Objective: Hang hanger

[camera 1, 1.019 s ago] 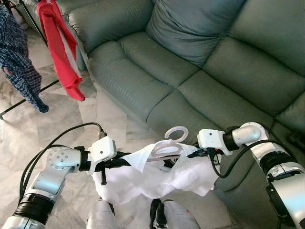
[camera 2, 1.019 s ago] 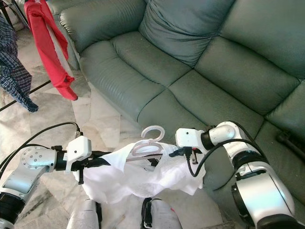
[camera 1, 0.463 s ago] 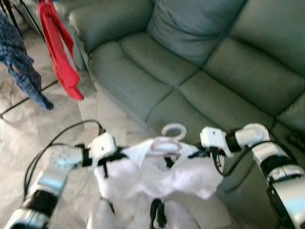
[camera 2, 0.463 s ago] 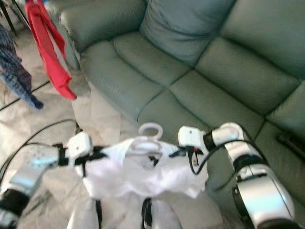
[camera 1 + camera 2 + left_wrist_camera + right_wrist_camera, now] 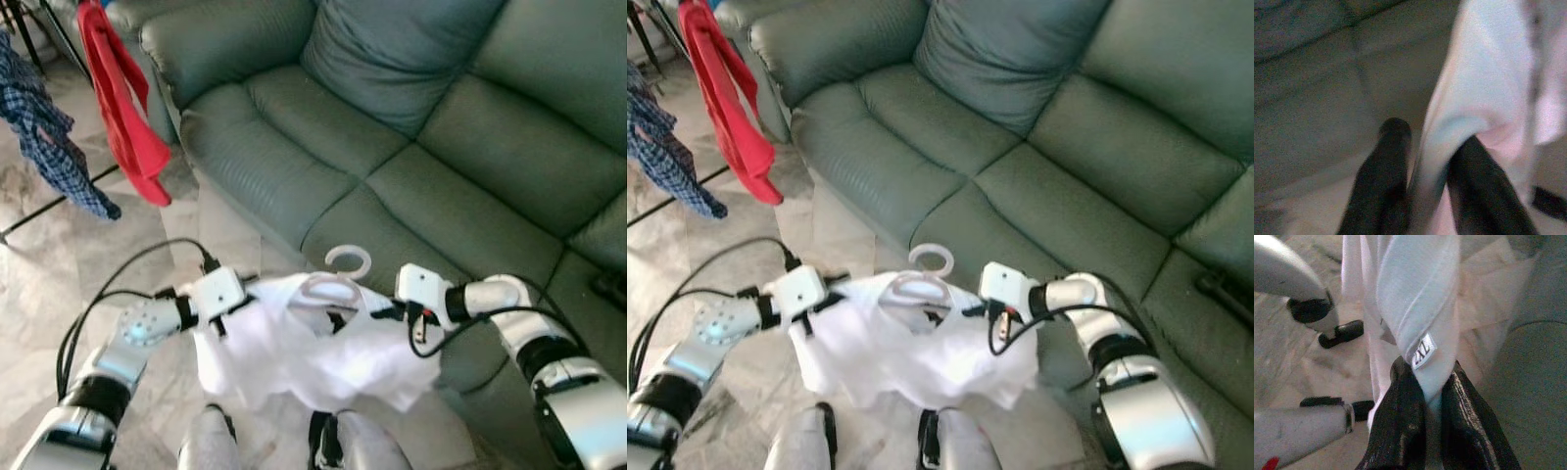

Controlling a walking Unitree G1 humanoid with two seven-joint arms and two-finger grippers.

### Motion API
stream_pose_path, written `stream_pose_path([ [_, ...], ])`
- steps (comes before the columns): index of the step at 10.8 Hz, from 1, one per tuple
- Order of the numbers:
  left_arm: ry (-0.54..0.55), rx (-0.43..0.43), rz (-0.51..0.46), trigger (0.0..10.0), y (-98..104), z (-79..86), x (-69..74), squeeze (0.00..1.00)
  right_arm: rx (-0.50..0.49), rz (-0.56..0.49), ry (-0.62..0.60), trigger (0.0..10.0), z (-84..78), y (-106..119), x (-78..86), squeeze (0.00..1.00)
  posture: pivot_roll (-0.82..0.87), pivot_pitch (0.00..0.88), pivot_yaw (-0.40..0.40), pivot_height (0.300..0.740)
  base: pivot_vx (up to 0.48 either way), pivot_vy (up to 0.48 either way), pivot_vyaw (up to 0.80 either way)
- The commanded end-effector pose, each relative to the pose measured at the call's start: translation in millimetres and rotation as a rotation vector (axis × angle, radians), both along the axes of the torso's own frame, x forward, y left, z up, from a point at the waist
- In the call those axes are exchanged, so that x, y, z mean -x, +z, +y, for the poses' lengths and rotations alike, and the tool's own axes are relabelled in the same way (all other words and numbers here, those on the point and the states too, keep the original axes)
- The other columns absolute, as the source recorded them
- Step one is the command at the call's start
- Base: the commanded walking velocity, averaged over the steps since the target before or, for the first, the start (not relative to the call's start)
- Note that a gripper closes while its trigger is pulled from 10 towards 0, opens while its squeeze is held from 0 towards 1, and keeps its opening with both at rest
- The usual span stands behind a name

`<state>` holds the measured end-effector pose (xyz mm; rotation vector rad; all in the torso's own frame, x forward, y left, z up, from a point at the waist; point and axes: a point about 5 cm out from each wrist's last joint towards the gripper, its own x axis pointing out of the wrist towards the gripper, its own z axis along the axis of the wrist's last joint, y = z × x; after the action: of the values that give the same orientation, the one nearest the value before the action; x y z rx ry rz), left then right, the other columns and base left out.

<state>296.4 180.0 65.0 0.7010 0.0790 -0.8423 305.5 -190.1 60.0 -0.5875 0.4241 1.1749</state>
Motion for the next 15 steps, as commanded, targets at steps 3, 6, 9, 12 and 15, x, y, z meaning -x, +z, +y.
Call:
stream_pose_path([
  [3, -0.098, -0.201, -0.187, 10.0, 6.5, 3.7, -2.8, 1.00, -0.024, -0.038, -0.115, 0.0, -1.8, -5.2, 1.0, 0.00, 0.00, 0.171, -0.081, 0.740, 0.000, 0.000, 0.00],
  [6, 0.148, -0.087, -0.136, 10.0, -3.3, 15.3, -9.5, 1.00, -0.048, -0.108, -0.332, 0.0, 1.6, -14.8, -1.0, 0.00, -0.01, 0.165, -0.075, 0.740, 0.000, 0.000, 0.00],
  [9, 0.812, 0.324, -0.055, 10.0, -33.0, 46.1, 10.2, 1.00, -0.287, -0.179, -0.765, 0.0, 3.2, -28.1, 9.0, 0.00, -0.01, 0.127, -0.075, 0.740, 0.000, 0.000, 0.00],
  [12, 0.999, 0.444, -0.139, 10.0, -28.0, 59.8, 21.8, 1.00, -0.363, -0.224, -0.997, 10.0, 1.9, -31.8, 19.0, 0.00, -0.02, 0.106, -0.065, 0.740, 0.000, 0.000, 0.00],
  [15, 0.947, 0.454, -0.160, 10.0, -24.6, 42.5, 21.2, 0.00, -0.426, -0.255, -0.946, 10.0, 25.1, -23.9, 21.7, 0.00, -0.02, 0.105, -0.067, 0.740, 0.000, 0.000, 0.53],
])
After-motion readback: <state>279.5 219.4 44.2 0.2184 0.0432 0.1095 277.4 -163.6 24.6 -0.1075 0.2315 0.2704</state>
